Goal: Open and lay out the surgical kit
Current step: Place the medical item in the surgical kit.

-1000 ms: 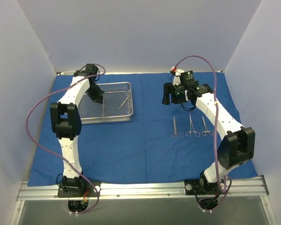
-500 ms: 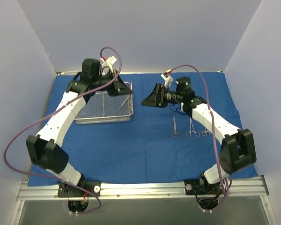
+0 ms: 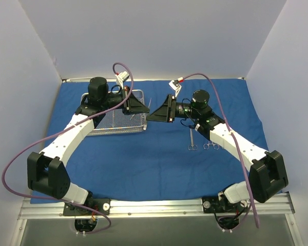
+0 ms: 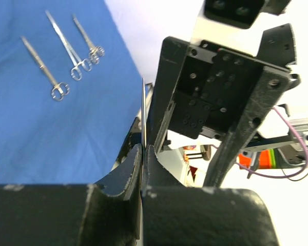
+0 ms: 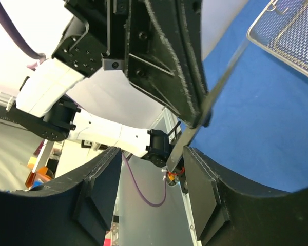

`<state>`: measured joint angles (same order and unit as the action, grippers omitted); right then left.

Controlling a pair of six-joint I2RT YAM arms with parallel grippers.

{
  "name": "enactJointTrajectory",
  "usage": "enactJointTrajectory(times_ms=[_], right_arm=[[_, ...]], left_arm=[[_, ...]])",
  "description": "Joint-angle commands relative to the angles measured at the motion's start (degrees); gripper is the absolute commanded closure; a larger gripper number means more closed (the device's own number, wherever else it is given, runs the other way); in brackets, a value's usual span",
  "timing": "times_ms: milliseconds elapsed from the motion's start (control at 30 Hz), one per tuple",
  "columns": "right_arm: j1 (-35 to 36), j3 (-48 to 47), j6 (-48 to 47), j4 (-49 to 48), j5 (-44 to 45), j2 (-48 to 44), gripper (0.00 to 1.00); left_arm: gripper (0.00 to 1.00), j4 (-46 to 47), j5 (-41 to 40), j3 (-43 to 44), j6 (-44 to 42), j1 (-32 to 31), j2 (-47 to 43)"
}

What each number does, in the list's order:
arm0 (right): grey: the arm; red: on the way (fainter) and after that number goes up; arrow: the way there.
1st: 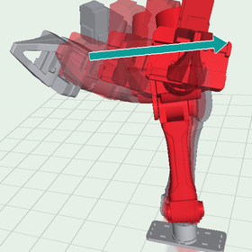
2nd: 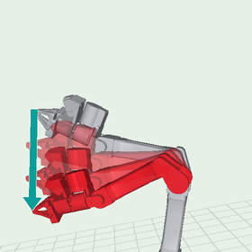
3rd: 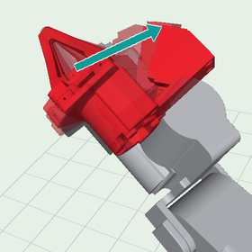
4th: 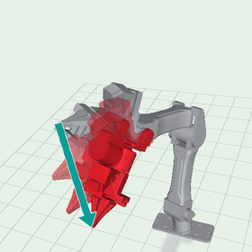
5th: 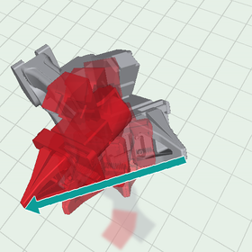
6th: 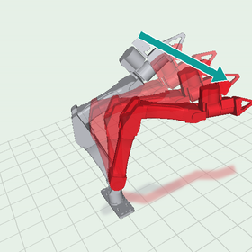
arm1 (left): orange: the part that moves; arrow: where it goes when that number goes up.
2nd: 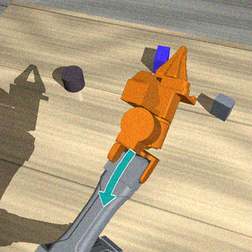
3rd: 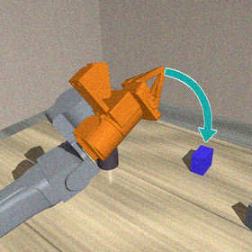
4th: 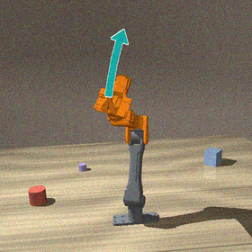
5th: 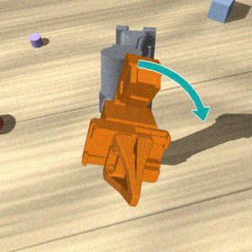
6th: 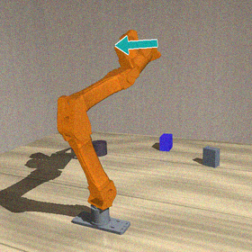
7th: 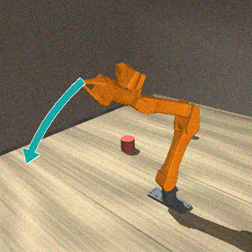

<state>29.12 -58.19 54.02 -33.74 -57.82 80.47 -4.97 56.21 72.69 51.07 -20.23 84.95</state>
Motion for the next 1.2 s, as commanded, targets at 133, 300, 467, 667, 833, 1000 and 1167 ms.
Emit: enactJointTrajectory(times_ms=[133,300,467,667,833,1000,1167], right_arm=[[0.8,0.0,-0.5,-1.5,-0.3,-2.0,0.48],[0.5,-1.0,-3.2,1.5,-1.8,-2.0,0.48],[0.4,-2.2,-1.4,-2.7,-3.7,0.7,0.65],[-0.5,-3.2,1.2,-5.6,-4.6,3.1,1.00],[-3.5,-2.5,-5.3,8.9,0.8,0.7,1.00],[-5.7,-6.7,-19.3,36.9,16.0,0.8,1.00],[-5.3,-9.6,-27.4,61.5,36.5,7.0,1.00]], left_arm=[[0.98,13.1,2.9,1.1,6.1,0.0,-2.5],[0.98,14.1,2.4,0.8,7.2,0.0,-2.7],[0.98,16.2,2.3,0.2,8.7,-0.5,-2.0],[0.84,12.9,0.9,0.8,5.5,-1.5,-1.4],[0.06,-10.9,-11.6,4.9,-8.8,2.6,-3.4],[0.06,-40.4,-37.6,18.0,-27.0,4.9,-2.8],[0.06,-47.7,-48.3,18.6,-35.6,4.6,-2.7]])
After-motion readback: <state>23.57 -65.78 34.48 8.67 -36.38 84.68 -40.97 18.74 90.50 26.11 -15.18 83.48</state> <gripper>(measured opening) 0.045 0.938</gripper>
